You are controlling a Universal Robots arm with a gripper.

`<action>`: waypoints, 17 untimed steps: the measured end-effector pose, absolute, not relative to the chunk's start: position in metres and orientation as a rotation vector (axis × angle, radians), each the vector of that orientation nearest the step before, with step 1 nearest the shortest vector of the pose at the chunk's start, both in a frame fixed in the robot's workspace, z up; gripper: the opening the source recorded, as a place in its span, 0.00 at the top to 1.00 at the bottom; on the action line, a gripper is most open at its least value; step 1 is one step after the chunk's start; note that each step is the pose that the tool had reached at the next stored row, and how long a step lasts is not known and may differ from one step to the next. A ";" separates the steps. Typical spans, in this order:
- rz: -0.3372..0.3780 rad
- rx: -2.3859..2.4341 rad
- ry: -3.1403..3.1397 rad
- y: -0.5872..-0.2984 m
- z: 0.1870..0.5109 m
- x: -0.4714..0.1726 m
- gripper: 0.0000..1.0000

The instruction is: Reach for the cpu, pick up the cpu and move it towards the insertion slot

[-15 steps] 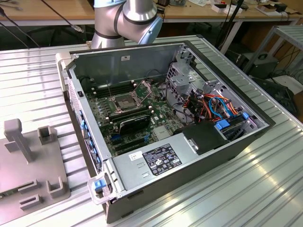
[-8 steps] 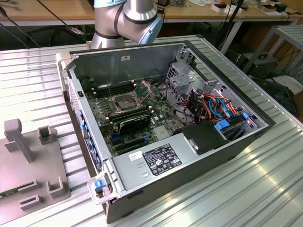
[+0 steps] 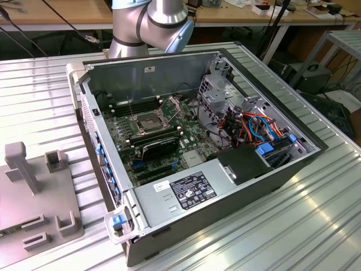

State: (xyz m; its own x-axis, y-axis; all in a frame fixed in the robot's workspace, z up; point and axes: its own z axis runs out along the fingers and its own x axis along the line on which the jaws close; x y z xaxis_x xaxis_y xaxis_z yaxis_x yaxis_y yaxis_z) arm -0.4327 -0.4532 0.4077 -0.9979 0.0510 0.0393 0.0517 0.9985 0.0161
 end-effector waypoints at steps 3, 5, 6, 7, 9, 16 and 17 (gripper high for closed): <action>-0.027 -0.080 -3.102 -0.453 0.408 -0.431 0.45; -0.027 -0.080 -3.102 -0.453 0.408 -0.430 0.45; -0.027 -0.080 -3.102 -0.453 0.408 -0.429 0.45; -0.027 -0.080 -3.102 -0.453 0.408 -0.428 0.45; -0.027 -0.080 -3.102 -0.453 0.408 -0.427 0.45; -0.027 -0.080 -3.102 -0.453 0.408 -0.421 0.45; -0.027 -0.080 -3.102 -0.453 0.408 -0.420 0.45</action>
